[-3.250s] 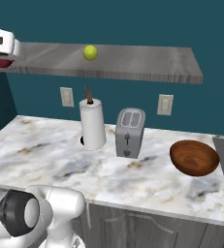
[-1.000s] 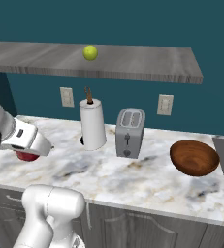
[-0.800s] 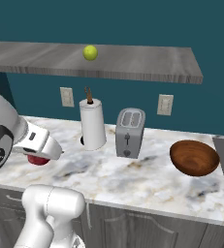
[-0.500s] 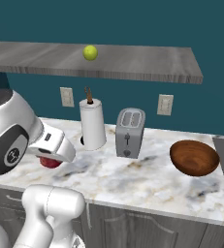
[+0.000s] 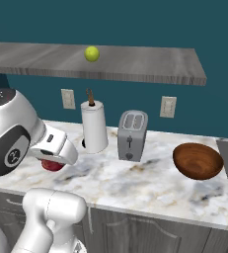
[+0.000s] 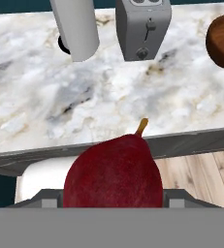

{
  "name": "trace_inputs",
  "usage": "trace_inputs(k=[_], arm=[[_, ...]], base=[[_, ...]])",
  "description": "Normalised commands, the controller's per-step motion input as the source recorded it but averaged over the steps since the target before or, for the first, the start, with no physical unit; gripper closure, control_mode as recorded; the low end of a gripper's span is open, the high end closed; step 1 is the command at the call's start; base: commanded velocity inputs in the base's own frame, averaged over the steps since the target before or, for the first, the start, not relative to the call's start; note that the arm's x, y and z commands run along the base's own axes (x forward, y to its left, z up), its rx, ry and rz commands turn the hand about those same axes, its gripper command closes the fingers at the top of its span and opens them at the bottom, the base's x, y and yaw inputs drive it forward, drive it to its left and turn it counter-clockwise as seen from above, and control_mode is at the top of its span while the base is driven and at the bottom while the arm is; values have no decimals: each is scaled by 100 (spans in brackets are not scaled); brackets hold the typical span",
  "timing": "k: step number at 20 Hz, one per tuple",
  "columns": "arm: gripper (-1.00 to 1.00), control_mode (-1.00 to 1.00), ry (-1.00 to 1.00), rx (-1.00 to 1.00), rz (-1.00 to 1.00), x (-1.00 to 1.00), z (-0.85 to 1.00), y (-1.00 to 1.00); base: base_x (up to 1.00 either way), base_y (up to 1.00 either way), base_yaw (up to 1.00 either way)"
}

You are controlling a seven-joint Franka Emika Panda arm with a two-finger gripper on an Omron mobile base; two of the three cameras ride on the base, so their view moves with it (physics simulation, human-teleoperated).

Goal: Pick the pears from the cabinet and place them in one bowl. Pick the sweet potato from the sink and place it in the other bowl.

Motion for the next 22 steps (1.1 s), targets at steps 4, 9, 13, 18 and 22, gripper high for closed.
trace_inputs(k=[4, 9, 13, 18, 22], arm=[[100, -100, 0, 0, 0, 0, 0, 0], [100, 100, 0, 0, 0, 0, 0, 0], [100, 100, 0, 0, 0, 0, 0, 0], [100, 100, 0, 0, 0, 0, 0, 0], [100, 100, 0, 0, 0, 0, 0, 0]], base=[[0, 0, 0], [3, -11, 0], [0, -98, 2], [0, -100, 5], [0, -81, 2]])
